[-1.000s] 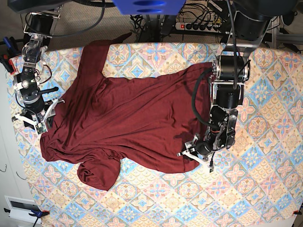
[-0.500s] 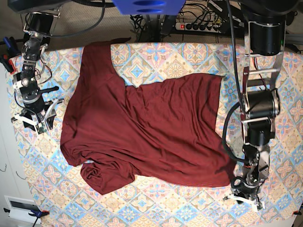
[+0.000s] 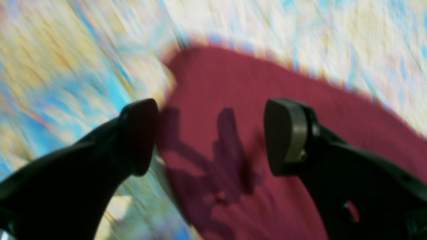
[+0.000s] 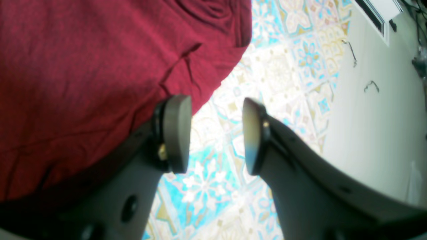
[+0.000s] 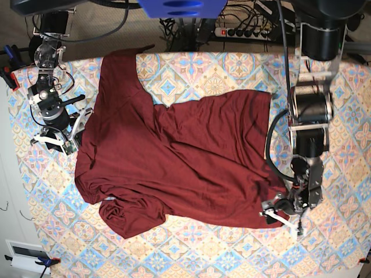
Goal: Layout the t-shirt on the table in an organized manner, then fold the t-shirt properly
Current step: 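Release the hem and move the left gripper onto the shirt middle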
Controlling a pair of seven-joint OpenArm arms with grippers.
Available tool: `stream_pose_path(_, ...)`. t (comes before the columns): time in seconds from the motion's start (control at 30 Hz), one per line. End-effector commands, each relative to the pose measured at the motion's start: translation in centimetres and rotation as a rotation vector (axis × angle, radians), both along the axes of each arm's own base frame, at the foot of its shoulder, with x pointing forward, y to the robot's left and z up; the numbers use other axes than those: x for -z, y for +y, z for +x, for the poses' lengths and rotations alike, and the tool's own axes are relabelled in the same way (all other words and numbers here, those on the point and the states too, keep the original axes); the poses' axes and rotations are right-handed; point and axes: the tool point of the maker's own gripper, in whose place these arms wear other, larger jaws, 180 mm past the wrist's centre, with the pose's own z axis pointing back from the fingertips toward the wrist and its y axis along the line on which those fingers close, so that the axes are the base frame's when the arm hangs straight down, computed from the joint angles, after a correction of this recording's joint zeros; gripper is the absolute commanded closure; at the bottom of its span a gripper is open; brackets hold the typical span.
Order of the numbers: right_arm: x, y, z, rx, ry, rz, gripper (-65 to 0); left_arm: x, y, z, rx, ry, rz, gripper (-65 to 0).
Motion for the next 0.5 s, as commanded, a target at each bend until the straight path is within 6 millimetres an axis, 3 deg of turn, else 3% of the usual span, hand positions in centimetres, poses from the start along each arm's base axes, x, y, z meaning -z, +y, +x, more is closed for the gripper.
stream_pose_path(0.0,-1.3,0.4,0.8,-0.028,-0.043,-0.002,-24.1,-3.0,-1.0,0.7,0.032,-0.082,-0.028,-48.9)
stream_pose_path(0.13,-0.7,1.3,0.7,-0.065,-0.020,0.001,-24.1,-3.4,-4.8,-3.8,0.144,-0.086,-0.079,-48.9)
stream_pose_path(0.23,0.6,1.6,-0.3,-0.105,0.066,-0.027,-24.1,-2.2,-7.4,-7.1,0.209,-0.034,-0.138,-48.9)
stream_pose_path(0.47,2.5,0.4,-1.6,-0.069,0.174,-0.062,-28.1,0.1,-9.7,-13.5,0.218,0.019,-0.313,-48.9)
